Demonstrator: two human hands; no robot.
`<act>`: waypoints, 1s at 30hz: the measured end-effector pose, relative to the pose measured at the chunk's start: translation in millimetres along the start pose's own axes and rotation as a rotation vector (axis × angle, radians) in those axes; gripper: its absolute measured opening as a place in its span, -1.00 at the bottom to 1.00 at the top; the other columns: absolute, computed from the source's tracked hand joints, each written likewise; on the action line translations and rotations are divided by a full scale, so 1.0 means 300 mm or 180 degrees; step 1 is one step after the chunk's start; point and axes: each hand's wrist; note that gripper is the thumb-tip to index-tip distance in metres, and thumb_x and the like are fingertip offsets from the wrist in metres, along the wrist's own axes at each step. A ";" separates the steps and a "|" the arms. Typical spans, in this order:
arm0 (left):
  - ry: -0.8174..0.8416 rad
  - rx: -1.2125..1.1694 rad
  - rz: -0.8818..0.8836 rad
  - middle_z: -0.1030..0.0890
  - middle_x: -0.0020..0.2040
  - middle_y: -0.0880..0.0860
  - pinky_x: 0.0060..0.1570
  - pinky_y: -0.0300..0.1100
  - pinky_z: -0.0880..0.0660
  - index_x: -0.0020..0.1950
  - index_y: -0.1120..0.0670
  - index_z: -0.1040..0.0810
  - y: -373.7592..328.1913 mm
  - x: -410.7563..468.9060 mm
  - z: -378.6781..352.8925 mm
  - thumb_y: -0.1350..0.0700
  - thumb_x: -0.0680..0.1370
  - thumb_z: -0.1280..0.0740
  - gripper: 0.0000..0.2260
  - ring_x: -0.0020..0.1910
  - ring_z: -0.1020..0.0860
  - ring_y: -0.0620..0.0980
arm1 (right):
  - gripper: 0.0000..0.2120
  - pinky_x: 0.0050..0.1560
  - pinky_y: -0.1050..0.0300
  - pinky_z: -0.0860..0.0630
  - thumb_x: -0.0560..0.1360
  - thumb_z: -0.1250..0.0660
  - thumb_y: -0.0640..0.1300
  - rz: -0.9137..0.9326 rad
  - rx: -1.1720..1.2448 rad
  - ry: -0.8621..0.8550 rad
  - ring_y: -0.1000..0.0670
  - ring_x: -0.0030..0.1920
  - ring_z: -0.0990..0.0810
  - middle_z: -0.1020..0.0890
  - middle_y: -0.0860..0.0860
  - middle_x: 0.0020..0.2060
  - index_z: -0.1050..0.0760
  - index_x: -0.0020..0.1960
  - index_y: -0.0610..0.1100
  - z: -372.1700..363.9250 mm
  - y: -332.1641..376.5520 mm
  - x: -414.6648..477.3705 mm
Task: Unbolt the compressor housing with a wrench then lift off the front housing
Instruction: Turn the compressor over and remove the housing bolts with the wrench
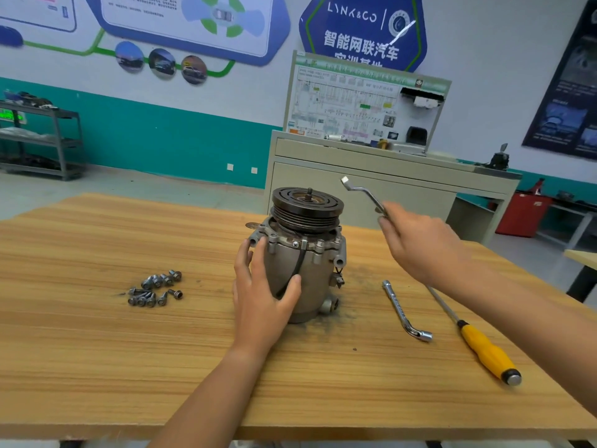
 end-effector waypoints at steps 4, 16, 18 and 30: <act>0.0013 -0.0048 0.0032 -0.06 0.50 -0.02 0.42 0.10 -0.17 0.50 0.02 -0.12 0.001 -0.002 0.001 0.07 0.47 -0.40 -0.31 0.44 -0.08 -0.15 | -0.73 -0.35 0.09 -0.40 0.61 0.02 0.01 0.0188 -0.0197 0.0786 -0.07 -0.28 -0.51 -0.49 0.04 -0.34 -0.34 0.21 -0.03 0.033 0.037 -0.078; 0.0266 -0.0420 0.0417 -0.23 0.47 -0.09 0.39 -0.02 -0.27 0.51 -0.13 -0.04 0.011 -0.001 0.003 -0.08 0.43 -0.36 -0.26 0.43 -0.23 -0.11 | -0.75 -0.55 0.18 -0.10 0.50 -0.10 -0.36 0.0699 -0.1412 0.1416 -0.03 -0.43 -0.19 -0.19 0.00 -0.43 -0.39 0.14 -0.19 0.133 0.209 -0.033; 0.0262 -0.0293 0.0377 -0.24 0.46 -0.10 0.37 -0.12 -0.23 0.51 -0.11 -0.06 0.013 -0.001 0.002 -0.11 0.43 -0.34 -0.28 0.43 -0.22 -0.12 | -0.74 -0.55 0.17 -0.11 0.50 -0.11 -0.37 0.0785 -0.1549 0.1429 -0.01 -0.44 -0.19 -0.19 -0.01 -0.43 -0.40 0.14 -0.21 0.140 0.222 -0.035; 0.0316 0.0108 0.0195 -0.26 0.45 -0.05 0.36 0.12 -0.27 0.50 -0.12 -0.07 0.021 0.005 0.014 -0.16 0.35 -0.39 -0.20 0.41 -0.22 -0.12 | -0.78 -0.26 0.18 -0.33 0.52 -0.16 -0.32 0.0582 -0.1797 0.1167 -0.03 -0.26 -0.53 -0.53 -0.01 -0.26 -0.37 0.14 -0.16 0.018 0.093 0.085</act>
Point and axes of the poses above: each hand's wrist, its own x-axis towards the middle knuckle, its own z-axis out of the back of the hand, y = z × x
